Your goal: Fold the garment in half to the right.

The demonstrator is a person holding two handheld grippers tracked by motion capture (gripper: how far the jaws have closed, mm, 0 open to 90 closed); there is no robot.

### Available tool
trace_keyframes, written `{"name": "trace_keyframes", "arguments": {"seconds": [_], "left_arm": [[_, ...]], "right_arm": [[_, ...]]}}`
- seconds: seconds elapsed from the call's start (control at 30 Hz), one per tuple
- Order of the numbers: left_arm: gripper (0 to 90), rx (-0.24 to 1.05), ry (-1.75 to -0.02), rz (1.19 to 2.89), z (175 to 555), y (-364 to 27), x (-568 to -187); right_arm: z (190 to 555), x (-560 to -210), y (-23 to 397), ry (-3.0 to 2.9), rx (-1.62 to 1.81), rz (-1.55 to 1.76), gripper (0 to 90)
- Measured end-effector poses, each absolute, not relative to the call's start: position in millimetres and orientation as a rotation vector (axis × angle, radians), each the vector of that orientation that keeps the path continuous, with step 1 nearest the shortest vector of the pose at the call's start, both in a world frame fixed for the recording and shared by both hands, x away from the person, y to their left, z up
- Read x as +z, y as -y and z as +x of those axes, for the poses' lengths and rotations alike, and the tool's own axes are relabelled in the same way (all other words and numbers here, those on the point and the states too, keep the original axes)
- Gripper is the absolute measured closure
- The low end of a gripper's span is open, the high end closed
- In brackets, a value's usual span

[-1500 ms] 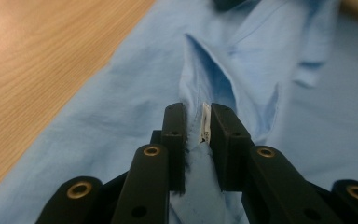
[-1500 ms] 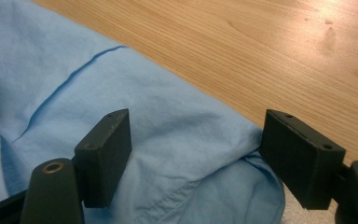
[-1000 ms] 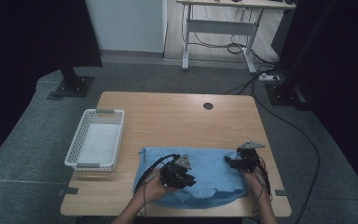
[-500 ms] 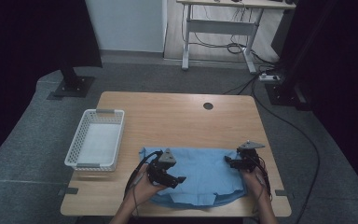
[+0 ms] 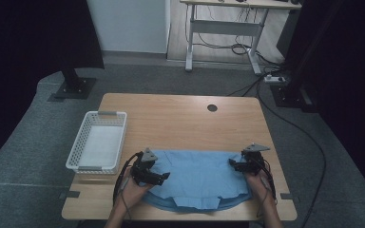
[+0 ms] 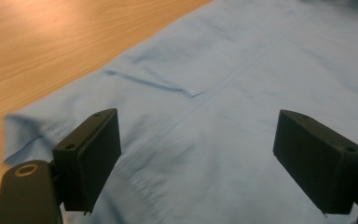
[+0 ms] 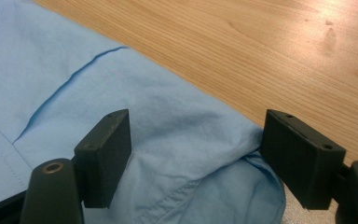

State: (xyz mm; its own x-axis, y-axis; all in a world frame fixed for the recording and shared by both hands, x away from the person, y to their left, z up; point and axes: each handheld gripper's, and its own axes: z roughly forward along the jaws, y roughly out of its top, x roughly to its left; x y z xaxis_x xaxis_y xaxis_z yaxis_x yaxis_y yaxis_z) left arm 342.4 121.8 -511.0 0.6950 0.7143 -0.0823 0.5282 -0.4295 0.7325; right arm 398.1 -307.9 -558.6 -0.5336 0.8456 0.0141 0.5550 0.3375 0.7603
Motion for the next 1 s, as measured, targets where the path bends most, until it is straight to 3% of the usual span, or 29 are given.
{"name": "trace_keyframes", "arguments": {"seconds": [0.4, 0.6, 1.0], "left_arm": [[9.4, 0.375, -1.081, 2.123, 354, -141, -536], [0.0, 0.429, -1.121, 2.153, 359, -141, -552], [0.0, 0.462, -1.105, 2.149, 356, -139, -554]], "right_arm": [[396, -559, 309, -2.237, 1.039, 1.227, 21.5], [396, -559, 309, -2.245, 1.039, 1.219, 19.0], [393, -554, 312, -2.277, 1.055, 1.222, 16.7]]}}
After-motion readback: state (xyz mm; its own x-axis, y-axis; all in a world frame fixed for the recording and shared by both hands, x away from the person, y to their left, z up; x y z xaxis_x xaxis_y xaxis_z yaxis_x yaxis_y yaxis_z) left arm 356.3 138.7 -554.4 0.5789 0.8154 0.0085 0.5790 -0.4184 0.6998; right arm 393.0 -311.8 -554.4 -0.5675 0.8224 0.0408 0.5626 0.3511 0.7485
